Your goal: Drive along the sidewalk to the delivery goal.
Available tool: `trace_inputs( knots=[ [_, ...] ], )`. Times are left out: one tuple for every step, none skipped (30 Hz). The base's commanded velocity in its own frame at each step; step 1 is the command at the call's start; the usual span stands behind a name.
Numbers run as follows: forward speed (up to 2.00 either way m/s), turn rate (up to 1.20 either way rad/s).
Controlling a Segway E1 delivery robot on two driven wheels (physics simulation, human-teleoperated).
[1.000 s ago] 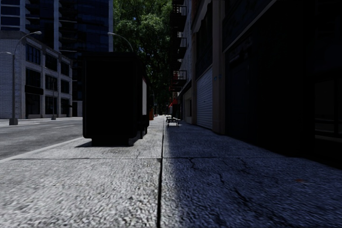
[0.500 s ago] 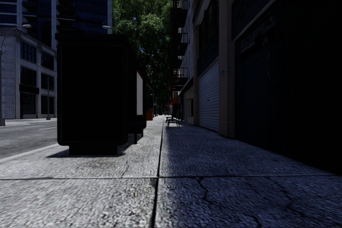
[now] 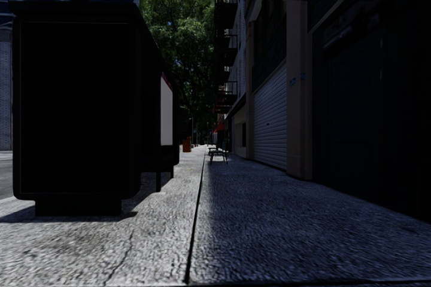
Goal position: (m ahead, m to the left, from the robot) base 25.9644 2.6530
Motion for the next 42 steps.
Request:
trace_inputs(
  knots=[
    [2.0,0.0],
    [2.0,0.0],
    [2.0,0.0],
    [2.0,0.0],
    [2.0,0.0],
    [2.0,0.0],
    [2.0,0.0],
    [2.0,0.0],
    [2.0,0.0],
    [2.0,0.0],
    [2.0,0.0],
    [2.0,0.0],
    [2.0,0.0],
    [2.0,0.0],
    [2.0,0.0],
    [2.0,0.0],
    [2.0,0.0],
    [2.0,0.0],
    [2.0,0.0],
    [2.0,0.0],
    [2.0,0.0],
    [2.0,0.0],
    [2.0,0.0],
    [2.0,0.0],
    [2.0,0.0],
    [2.0,0.0],
    [2.0,0.0],
    [2.0,0.0],
    [2.0,0.0],
    [2.0,0.0],
    [2.0,0.0],
    [2.0,0.0],
    [2.0,0.0],
    [2.0,0.0],
    [2.0,0.0],
    [2.0,0.0],
    [2.0,0.0],
    [2.0,0.0],
    [2.0,0.0],
    [2.0,0.0],
    [2.0,0.0],
    [2.0,0.0]
  ],
)
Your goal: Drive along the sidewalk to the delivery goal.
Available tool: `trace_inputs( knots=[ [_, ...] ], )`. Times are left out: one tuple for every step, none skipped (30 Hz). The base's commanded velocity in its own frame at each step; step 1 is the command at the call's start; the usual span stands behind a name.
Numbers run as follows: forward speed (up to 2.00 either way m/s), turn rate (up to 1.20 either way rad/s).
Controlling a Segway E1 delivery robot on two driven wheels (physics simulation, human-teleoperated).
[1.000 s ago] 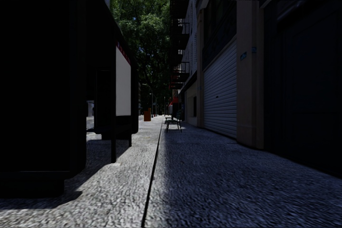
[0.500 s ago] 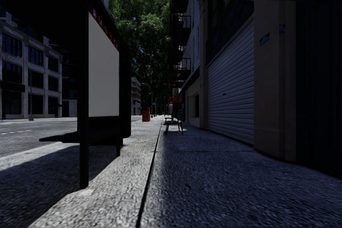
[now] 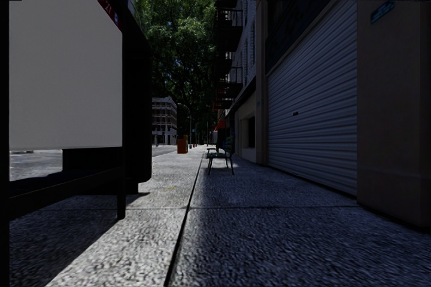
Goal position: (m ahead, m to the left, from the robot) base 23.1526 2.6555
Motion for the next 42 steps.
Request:
trace_inputs(
  knots=[
    [2.0,0.0],
    [2.0,0.0],
    [2.0,0.0],
    [2.0,0.0],
    [2.0,0.0],
    [2.0,0.0],
    [2.0,0.0],
    [2.0,0.0],
    [2.0,0.0],
    [2.0,0.0],
    [2.0,0.0],
    [2.0,0.0],
    [2.0,0.0],
    [2.0,0.0],
    [2.0,0.0],
    [2.0,0.0],
    [2.0,0.0],
    [2.0,0.0],
    [2.0,0.0],
    [2.0,0.0],
    [2.0,0.0],
    [2.0,0.0],
    [2.0,0.0],
    [2.0,0.0],
    [2.0,0.0],
    [2.0,0.0],
    [2.0,0.0],
    [2.0,0.0],
    [2.0,0.0],
    [2.0,0.0],
    [2.0,0.0],
    [2.0,0.05],
    [2.0,0.12],
    [2.0,0.17],
    [2.0,0.17],
    [2.0,0.18],
    [2.0,0.21],
    [2.0,0.22],
    [2.0,0.26],
    [2.0,0.26],
    [2.0,0.26],
    [2.0,0.27]
  ],
)
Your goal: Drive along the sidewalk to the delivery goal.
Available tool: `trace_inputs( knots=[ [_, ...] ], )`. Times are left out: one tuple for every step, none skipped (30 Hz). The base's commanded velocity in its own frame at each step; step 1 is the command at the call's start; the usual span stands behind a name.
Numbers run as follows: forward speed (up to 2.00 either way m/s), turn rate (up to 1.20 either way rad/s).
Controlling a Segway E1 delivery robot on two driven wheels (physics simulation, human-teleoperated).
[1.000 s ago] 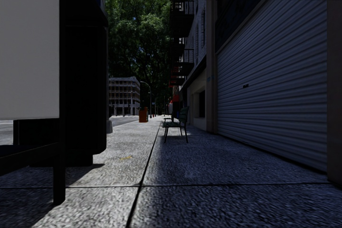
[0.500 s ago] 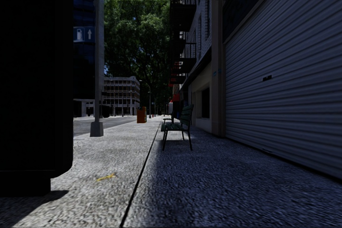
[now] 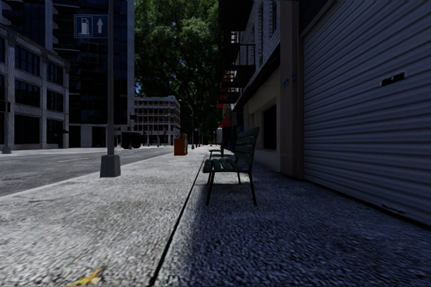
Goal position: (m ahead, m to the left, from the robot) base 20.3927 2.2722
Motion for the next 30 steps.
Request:
trace_inputs(
  knots=[
    [2.0,0.28],
    [2.0,0.39],
    [2.0,0.39],
    [2.0,0.45],
    [2.0,0.47],
    [2.0,0.48],
    [2.0,0.48],
    [2.0,0.48],
    [1.93,0.48],
    [1.84,0.48],
    [1.71,0.49],
    [1.48,0.57],
    [1.48,0.57],
    [1.32,0.59],
    [1.24,0.6],
    [1.21,0.6],
    [1.21,0.6],
    [1.2,0.6],
    [1.2,0.6],
    [1.2,0.6],
    [1.2,0.6],
    [1.2,0.6],
    [1.2,0.6],
    [1.2,0.6],
    [1.2,0.59],
    [1.2,0.54],
    [1.2,0.54],
    [1.2,0.38],
    [1.2,0.18],
    [1.2,0.13]
  ],
)
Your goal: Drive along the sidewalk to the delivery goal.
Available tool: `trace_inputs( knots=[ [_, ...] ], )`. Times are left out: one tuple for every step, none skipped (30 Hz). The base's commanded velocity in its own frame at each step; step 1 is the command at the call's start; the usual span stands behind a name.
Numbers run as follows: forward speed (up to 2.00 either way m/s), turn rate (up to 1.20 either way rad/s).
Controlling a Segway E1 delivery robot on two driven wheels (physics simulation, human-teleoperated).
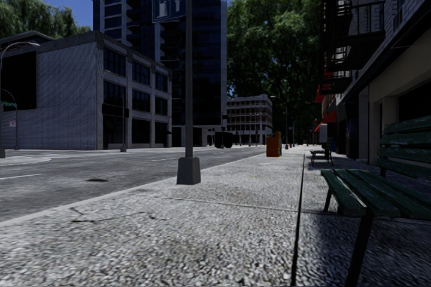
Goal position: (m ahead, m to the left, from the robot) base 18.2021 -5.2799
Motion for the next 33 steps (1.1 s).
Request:
trace_inputs(
  knots=[
    [1.2,0.11],
    [1.2,0.11],
    [1.2,0.0],
    [1.2,0.0],
    [1.2,0.0],
    [1.2,0.0],
    [1.25,0.0],
    [1.4,0.0],
    [1.55,0.0],
    [1.61,0.0],
    [1.61,0.0],
    [1.62,0.0],
    [1.63,0.0],
    [1.63,0.0],
    [1.63,0.0],
    [2.0,0.0],
    [2.0,0.0],
    [2.0,-0.18],
    [2.0,-0.39],
    [2.0,-0.39],
    [2.0,-0.5],
    [2.0,-0.53],
    [2.0,-0.55],
    [2.0,-0.55],
    [2.0,-0.55],
    [2.0,-0.55],
    [2.0,-0.55],
    [2.0,-0.55],
    [2.0,-0.55],
    [2.0,-0.55],
    [2.0,-0.55],
    [2.0,-0.55],
    [2.0,-0.55]
  ],
)
